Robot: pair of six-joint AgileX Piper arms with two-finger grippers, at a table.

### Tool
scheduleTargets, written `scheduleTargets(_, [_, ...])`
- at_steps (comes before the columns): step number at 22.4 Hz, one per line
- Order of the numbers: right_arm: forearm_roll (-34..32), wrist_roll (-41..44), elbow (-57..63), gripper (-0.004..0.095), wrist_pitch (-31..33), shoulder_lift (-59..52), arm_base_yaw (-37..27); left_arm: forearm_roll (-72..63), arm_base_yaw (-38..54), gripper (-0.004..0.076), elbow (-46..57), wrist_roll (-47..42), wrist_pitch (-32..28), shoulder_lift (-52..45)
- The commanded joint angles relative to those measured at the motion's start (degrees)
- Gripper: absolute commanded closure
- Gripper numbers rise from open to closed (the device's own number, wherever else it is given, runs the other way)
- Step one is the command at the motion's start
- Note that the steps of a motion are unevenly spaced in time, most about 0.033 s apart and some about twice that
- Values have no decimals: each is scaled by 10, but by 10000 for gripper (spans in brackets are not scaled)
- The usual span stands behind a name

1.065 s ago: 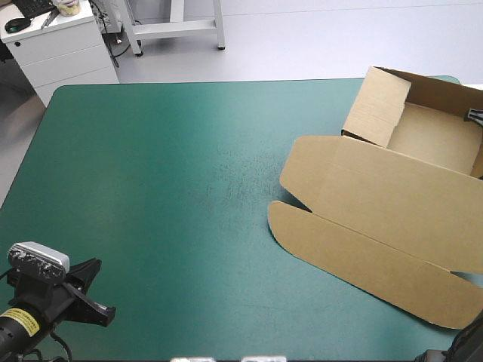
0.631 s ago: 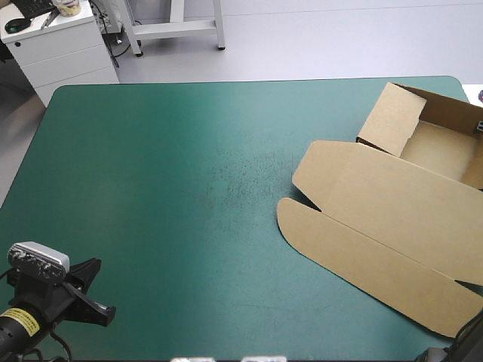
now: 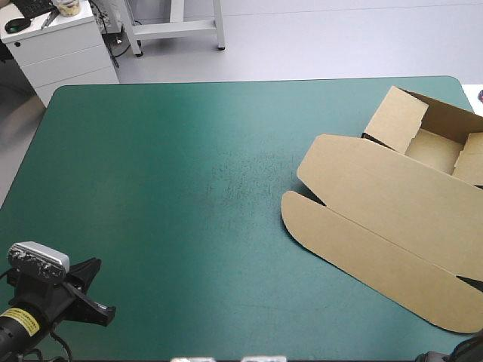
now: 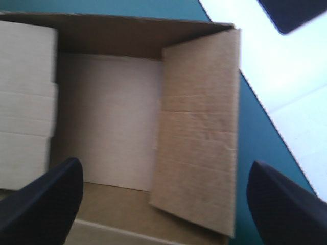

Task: Fold the box

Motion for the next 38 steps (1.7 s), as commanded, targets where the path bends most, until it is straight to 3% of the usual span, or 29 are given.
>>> scheduleTargets(1, [96,-26,3,184,7,-82,-2,1,-4,734,-14,-4,-35,5])
scheduleTargets(3, [109,-31,38,389,7,-131,23,0,-4,734,-14,-4,-39,5])
scheduleTargets(5, [107,-50,73,781,6,-177,69,1,-4,734,-14,-4,-41,5])
scheduleTargets(6, [106,-66,82,924,6,-199,103,1,-4,734,-14,-4,-42,5])
scheduleTargets(10, [85,-83,86,909,6,-249,214,1,-4,734,-14,-10,-42,5])
scheduleTargets(15, [-12,-79,91,909,4,-295,325,-1,-4,734,-14,-10,-41,5])
scheduleTargets(18, [-31,-88,163,909,-54,-360,380,1,-4,734,-14,-10,-54,5])
scheduleTargets(22, [-30,-117,291,909,-149,-462,397,1,-4,734,-14,-10,-73,5])
scheduleTargets(25, [-29,-141,428,909,-263,-576,397,17,-4,734,-14,-4,-88,5])
scheduleTargets(28, [-33,-159,572,909,-292,-701,397,19,-4,734,-7,-4,-101,3])
scheduleTargets(30, [-36,-156,646,909,-307,-768,397,8,-4,734,20,-4,-146,-10])
scheduleTargets(34, [-36,-119,741,909,-325,-873,397,-4,-4,734,96,-4,-201,-55])
scheduleTargets(38, [-36,-109,810,909,-355,-972,397,-5,-4,734,135,0,-208,-120])
